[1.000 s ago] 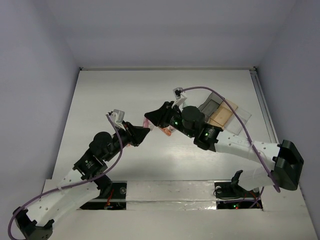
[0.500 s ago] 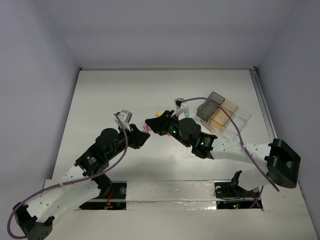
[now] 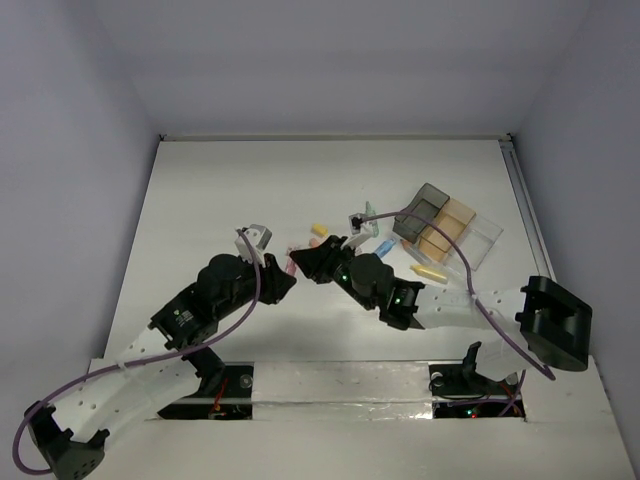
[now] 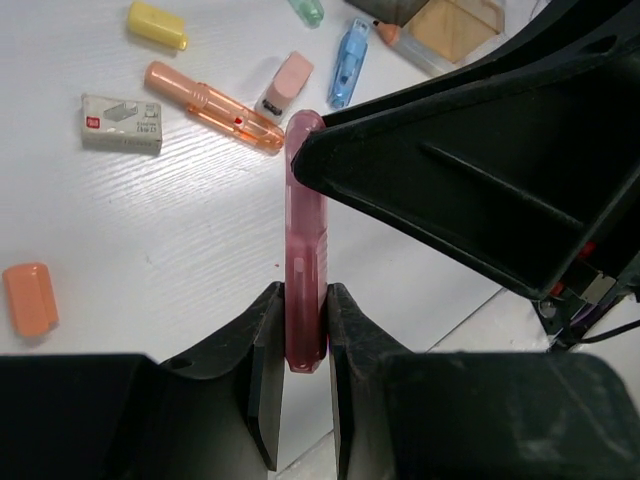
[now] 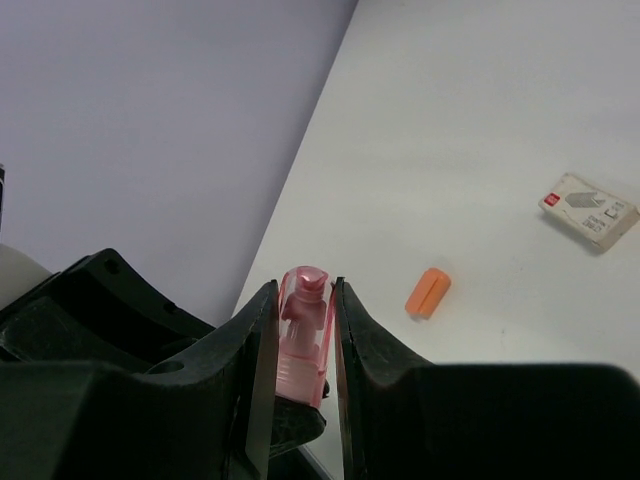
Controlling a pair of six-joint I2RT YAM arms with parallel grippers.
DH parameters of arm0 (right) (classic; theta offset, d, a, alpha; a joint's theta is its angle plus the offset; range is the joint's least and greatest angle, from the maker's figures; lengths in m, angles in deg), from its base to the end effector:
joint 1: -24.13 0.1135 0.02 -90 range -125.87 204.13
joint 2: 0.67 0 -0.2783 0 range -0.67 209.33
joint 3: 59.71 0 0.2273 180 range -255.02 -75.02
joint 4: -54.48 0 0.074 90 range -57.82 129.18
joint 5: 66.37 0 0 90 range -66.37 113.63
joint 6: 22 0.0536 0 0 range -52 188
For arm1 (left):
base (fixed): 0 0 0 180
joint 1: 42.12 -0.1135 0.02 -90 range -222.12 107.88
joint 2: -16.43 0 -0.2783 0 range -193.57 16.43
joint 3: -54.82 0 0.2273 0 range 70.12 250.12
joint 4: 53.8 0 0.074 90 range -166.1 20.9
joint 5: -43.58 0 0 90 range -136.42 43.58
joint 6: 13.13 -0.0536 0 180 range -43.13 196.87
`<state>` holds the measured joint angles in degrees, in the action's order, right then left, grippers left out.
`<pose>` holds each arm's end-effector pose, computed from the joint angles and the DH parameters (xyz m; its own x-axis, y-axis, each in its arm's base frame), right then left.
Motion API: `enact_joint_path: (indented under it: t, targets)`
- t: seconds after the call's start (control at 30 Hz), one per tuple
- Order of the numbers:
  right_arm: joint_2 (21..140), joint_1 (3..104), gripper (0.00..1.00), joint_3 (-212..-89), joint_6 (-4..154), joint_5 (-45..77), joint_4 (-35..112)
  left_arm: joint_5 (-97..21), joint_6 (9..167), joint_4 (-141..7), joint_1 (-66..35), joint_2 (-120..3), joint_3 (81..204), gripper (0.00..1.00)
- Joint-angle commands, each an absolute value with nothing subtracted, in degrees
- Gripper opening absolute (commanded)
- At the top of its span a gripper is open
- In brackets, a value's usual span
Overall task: Sort the stationery into containers
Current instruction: Close the pen cap on the pen.
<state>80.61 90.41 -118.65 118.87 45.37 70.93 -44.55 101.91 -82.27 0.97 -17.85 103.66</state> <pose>0.1434 0.2769 0.2895 -0.5708 0.4922 -0.6572 -0.4111 0.5216 0.7476 0.0966 -0.0927 0.2967 -0.4578 -0.1510 -0.8761 0.5653 0.7112 -0.4179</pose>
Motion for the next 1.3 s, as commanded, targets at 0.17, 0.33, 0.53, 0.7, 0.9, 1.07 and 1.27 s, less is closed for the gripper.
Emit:
enact_joint_path:
  t: [0.17, 0.33, 0.53, 0.7, 0.9, 1.07, 1.27]
  targets:
    - [77.8, 101.7, 0.0, -109.5, 119.2, 29.2, 45.1, -63.9, 98.9, -51.3, -1.3, -13.8, 112.8, 0.0]
    - [79.8, 102.3, 0.0, -110.0, 119.5, 27.3, 46.7, -62.6, 99.5, -51.7, -1.3, -14.9, 112.9, 0.0]
    - [82.4, 101.7, 0.0, -117.0, 116.3, 28.0, 49.2, -56.4, 103.3, -50.0, -1.3, -16.7, 109.0, 0.0]
    - [81.2, 96.4, 0.0, -120.1, 116.3, 30.6, 51.7, -53.6, 104.7, -51.5, -1.3, -13.8, 107.2, 0.2]
    - [82.3, 90.3, 0.0, -123.2, 117.0, 28.2, 54.0, -52.8, 104.1, -55.8, -1.3, -10.5, 107.6, 0.4]
    - [84.8, 83.7, 0.0, -125.8, 116.4, 26.0, 56.4, -52.0, 103.8, -59.6, -1.3, -7.9, 107.8, 0.59]
    - [85.1, 77.8, 0.0, -129.0, 114.5, 24.2, 56.2, -53.4, 103.0, -63.3, -1.3, -4.8, 108.4, 0.68]
